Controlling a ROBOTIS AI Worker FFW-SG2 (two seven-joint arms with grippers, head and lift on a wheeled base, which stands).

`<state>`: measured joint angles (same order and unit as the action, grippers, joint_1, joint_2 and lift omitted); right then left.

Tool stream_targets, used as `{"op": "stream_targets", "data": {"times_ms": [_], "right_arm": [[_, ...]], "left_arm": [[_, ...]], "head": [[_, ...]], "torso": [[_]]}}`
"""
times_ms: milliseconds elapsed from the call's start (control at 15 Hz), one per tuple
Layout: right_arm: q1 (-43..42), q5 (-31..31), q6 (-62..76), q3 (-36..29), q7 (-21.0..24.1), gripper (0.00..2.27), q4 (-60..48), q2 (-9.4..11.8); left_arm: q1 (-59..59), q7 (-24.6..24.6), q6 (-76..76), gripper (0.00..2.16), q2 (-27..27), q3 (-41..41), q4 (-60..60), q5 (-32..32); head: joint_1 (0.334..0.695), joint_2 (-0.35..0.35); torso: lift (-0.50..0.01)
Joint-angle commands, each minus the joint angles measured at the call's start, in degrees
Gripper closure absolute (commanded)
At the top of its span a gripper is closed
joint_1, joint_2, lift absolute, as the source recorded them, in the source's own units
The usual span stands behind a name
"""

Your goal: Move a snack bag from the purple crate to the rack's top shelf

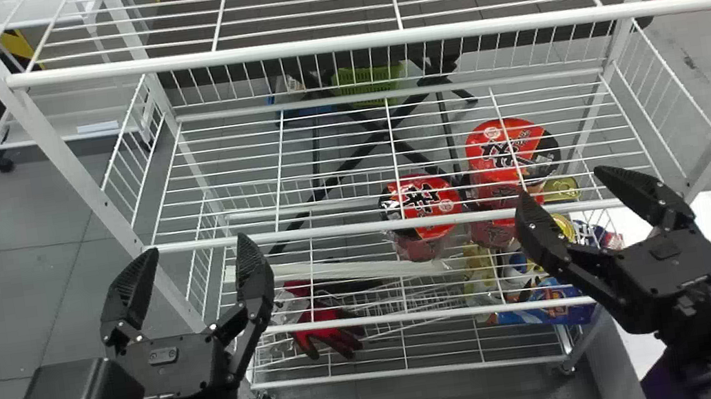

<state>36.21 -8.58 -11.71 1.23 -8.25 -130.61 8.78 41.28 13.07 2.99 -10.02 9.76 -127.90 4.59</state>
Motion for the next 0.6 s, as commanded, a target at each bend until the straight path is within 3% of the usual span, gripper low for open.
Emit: {"op": "stream_targets", "data": {"times_ms": [0,533], "right_arm": [[-0.1,0.1,0.0,0.0,0.0,0.17,0.0,0.0],[-0.4,0.4,-0.6,0.2,-0.1,0.17,-0.2,0.0]], "left_arm": [[-0.1,0.0,0.0,0.16,0.0,0.0,0.1,-0.2],[-0.3,0.3,0.4,0.16,0.0,0.0,0.9,-0.3]], "head": [[0.695,0.016],[0.695,0.019]], "torso": [[-0.338],[-0.371]]}}
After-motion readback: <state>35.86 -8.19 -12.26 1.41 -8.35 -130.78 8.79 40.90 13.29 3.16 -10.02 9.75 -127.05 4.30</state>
